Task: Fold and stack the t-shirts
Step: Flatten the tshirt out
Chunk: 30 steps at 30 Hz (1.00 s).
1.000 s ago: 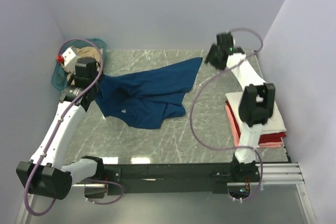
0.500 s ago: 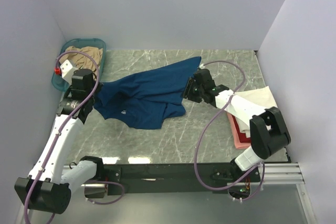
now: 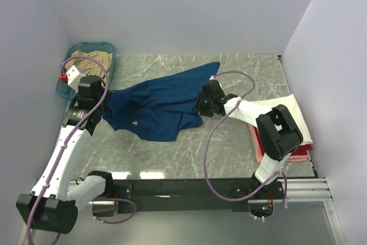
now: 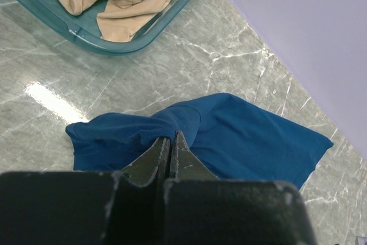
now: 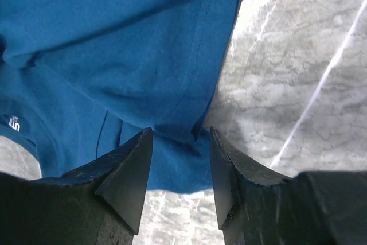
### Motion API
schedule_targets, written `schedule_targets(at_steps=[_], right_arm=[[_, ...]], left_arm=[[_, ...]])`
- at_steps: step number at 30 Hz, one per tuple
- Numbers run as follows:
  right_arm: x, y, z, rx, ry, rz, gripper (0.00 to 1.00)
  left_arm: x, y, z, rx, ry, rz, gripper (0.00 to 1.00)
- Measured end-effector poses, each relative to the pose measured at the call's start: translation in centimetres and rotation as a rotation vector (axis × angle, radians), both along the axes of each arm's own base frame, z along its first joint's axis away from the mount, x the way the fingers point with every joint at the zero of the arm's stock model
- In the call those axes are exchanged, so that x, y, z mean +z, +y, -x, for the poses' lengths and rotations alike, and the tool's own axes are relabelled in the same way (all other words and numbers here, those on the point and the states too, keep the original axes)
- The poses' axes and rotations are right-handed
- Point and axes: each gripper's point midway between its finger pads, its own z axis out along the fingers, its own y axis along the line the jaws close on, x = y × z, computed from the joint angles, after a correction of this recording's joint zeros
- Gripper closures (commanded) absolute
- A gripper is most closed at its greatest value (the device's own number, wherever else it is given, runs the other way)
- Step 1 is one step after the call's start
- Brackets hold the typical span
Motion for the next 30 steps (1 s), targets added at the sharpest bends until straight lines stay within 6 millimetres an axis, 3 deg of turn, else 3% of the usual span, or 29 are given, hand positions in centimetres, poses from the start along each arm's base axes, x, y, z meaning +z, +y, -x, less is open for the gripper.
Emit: schedule_targets(at_steps=[6, 9, 12, 13, 17, 22, 26, 30], right_arm=[[-0.6, 0.5, -0.6, -0.001, 0.001, -0.003, 0.5], [-0.8, 0.9, -0.8, 0.002, 0.003, -0.004, 0.56], [-0.7, 1.3, -0.8, 0.007, 0.0, -0.006, 0.69], [-0.7, 1.4, -0.8, 0.007, -0.001, -0.006, 0.78], [-0.8, 1.3, -0.8, 0.001, -0.003, 0.003, 1.0], [-0.4, 0.3, -0.7, -0.016, -0.007, 0.048, 1.0], [2.8, -1.2, -0.7, -0.037, -0.064, 0.076, 1.0], [9.4, -2.8, -1.1, -0.068, -0.187, 0.05, 1.0]], left_arm=[[-0.3, 0.0, -0.1, -0.002, 0.004, 0.002, 0.99], [-0.4, -0.1, -0.1, -0.004, 0.005, 0.003, 0.99], [-0.4, 0.0, -0.1, -0.004, 0.008, 0.003, 0.99], [-0.5, 0.0, -0.1, -0.004, 0.008, 0.003, 0.99], [-0.5, 0.0, -0.1, -0.003, 0.009, 0.002, 0.99], [-0.5, 0.3, -0.1, 0.002, 0.012, -0.005, 0.99], [-0.1, 0.8, 0.0, 0.011, 0.014, -0.017, 0.99], [1.6, 1.4, -0.1, 0.025, -0.013, -0.025, 0.99]])
